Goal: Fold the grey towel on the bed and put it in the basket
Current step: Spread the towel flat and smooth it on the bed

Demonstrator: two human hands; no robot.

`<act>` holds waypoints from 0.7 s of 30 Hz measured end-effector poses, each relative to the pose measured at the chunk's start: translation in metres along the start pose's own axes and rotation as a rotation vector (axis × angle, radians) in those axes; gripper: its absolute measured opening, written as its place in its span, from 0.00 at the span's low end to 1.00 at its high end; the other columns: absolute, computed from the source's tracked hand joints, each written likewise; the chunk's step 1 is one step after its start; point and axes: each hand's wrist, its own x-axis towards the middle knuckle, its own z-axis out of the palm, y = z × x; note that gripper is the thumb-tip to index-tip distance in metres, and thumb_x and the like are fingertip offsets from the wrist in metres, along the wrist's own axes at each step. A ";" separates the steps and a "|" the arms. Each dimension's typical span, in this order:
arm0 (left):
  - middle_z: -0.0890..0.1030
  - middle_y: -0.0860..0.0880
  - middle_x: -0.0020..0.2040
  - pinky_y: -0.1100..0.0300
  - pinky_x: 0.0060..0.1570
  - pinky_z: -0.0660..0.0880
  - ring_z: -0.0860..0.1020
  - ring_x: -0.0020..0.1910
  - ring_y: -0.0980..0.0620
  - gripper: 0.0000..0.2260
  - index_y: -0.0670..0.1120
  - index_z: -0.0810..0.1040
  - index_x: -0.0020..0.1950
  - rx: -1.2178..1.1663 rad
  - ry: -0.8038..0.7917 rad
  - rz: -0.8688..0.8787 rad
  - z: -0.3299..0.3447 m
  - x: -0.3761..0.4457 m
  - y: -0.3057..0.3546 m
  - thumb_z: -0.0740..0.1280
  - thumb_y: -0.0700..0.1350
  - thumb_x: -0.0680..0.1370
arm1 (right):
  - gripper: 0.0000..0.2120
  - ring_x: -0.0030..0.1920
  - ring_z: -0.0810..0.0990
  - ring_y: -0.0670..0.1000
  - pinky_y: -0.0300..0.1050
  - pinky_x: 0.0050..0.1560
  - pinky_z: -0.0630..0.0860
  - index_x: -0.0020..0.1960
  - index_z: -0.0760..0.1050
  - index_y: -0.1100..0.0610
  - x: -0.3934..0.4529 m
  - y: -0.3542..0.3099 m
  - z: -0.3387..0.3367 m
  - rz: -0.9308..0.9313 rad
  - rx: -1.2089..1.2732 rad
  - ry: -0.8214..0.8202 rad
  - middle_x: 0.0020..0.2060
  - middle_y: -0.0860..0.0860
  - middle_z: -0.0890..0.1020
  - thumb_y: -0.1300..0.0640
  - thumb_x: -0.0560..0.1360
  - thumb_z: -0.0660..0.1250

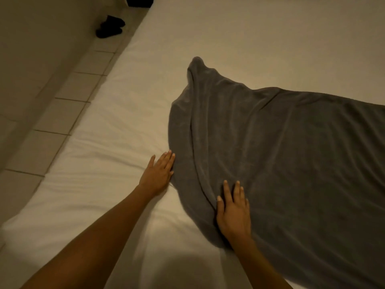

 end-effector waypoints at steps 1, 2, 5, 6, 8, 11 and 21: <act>0.44 0.45 0.79 0.48 0.75 0.45 0.46 0.78 0.49 0.25 0.44 0.40 0.78 0.016 -0.014 0.012 0.004 -0.001 -0.008 0.45 0.51 0.83 | 0.26 0.77 0.45 0.54 0.53 0.76 0.47 0.78 0.44 0.47 0.001 -0.014 0.004 -0.031 -0.005 -0.005 0.78 0.55 0.45 0.45 0.82 0.47; 0.44 0.45 0.79 0.48 0.75 0.44 0.45 0.78 0.49 0.25 0.44 0.40 0.78 0.025 -0.021 0.026 0.008 -0.003 -0.014 0.45 0.51 0.83 | 0.26 0.77 0.44 0.53 0.52 0.77 0.45 0.77 0.44 0.47 0.002 -0.026 0.008 -0.063 -0.016 -0.014 0.78 0.54 0.44 0.45 0.82 0.47; 0.44 0.45 0.79 0.47 0.75 0.43 0.46 0.78 0.49 0.26 0.44 0.41 0.78 0.053 -0.015 0.083 0.021 -0.005 -0.024 0.48 0.49 0.83 | 0.27 0.77 0.41 0.53 0.53 0.76 0.42 0.77 0.40 0.46 0.003 -0.057 0.023 -0.171 -0.077 -0.052 0.78 0.53 0.41 0.44 0.81 0.46; 0.45 0.45 0.79 0.47 0.75 0.44 0.46 0.78 0.49 0.27 0.44 0.41 0.78 0.068 -0.009 0.105 0.024 -0.004 -0.026 0.49 0.49 0.82 | 0.28 0.77 0.40 0.53 0.54 0.76 0.41 0.77 0.40 0.47 0.003 -0.063 0.028 -0.197 -0.100 -0.062 0.77 0.54 0.40 0.44 0.81 0.46; 0.46 0.46 0.79 0.46 0.75 0.45 0.48 0.78 0.49 0.29 0.44 0.43 0.78 0.077 0.020 0.145 0.029 0.000 -0.026 0.52 0.49 0.81 | 0.28 0.77 0.39 0.53 0.55 0.75 0.40 0.77 0.39 0.48 0.003 -0.071 0.040 -0.217 -0.145 -0.073 0.77 0.54 0.39 0.44 0.81 0.46; 0.54 0.45 0.78 0.45 0.74 0.50 0.54 0.77 0.47 0.28 0.44 0.51 0.78 0.047 0.106 0.212 0.032 0.007 -0.023 0.54 0.50 0.80 | 0.32 0.77 0.38 0.54 0.56 0.75 0.37 0.77 0.38 0.52 0.005 -0.069 0.055 -0.199 -0.208 -0.066 0.77 0.55 0.38 0.40 0.80 0.46; 0.62 0.43 0.76 0.43 0.73 0.53 0.62 0.75 0.45 0.23 0.43 0.61 0.75 0.108 0.220 0.286 0.031 -0.001 -0.031 0.59 0.43 0.80 | 0.30 0.77 0.42 0.55 0.57 0.74 0.38 0.78 0.48 0.55 0.007 -0.050 0.051 -0.228 -0.313 0.001 0.77 0.58 0.44 0.43 0.81 0.50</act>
